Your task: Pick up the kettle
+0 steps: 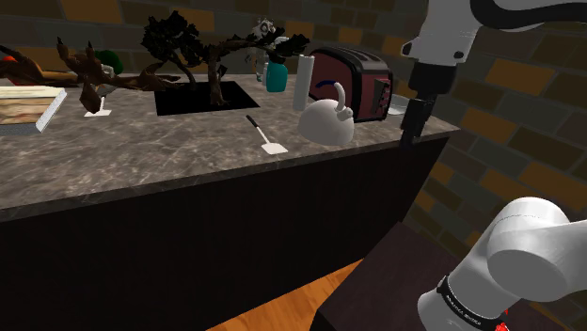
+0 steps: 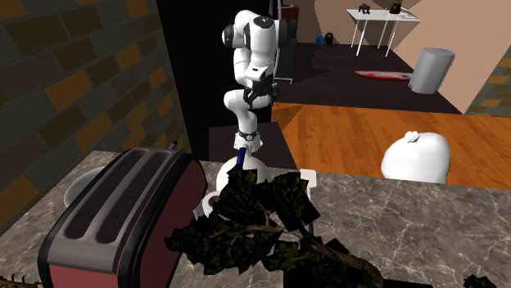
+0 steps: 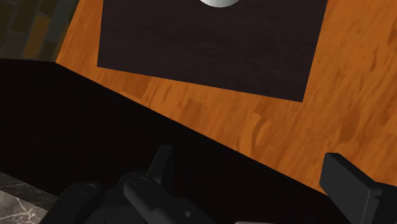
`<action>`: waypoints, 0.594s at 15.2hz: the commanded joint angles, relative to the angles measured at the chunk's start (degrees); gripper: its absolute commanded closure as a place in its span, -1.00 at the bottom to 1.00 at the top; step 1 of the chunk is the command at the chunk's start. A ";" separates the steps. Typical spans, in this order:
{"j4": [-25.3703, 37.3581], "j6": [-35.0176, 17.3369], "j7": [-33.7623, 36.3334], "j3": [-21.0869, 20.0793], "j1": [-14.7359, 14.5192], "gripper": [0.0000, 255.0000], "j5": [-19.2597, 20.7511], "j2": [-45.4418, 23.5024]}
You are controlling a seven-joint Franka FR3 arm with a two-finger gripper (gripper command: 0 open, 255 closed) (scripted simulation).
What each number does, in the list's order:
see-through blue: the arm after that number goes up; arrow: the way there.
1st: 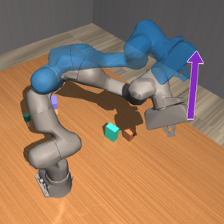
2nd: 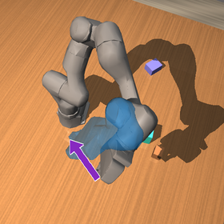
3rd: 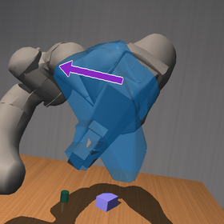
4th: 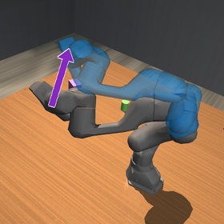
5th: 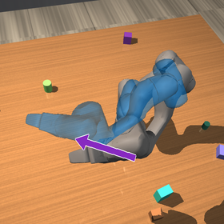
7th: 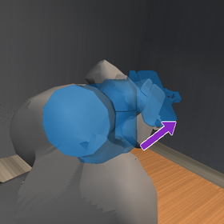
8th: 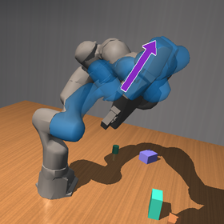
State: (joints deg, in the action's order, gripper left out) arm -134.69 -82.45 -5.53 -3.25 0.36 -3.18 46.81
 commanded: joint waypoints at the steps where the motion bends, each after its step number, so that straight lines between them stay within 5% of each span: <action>1: 0.00 0.00 0.00 0.00 0.00 -1.00 0.00 0.00; 9: 17.07 -0.68 6.52 0.31 4.05 -1.00 0.35 -20.72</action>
State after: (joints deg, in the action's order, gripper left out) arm -120.21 -82.93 0.41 -3.24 3.81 -3.06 29.30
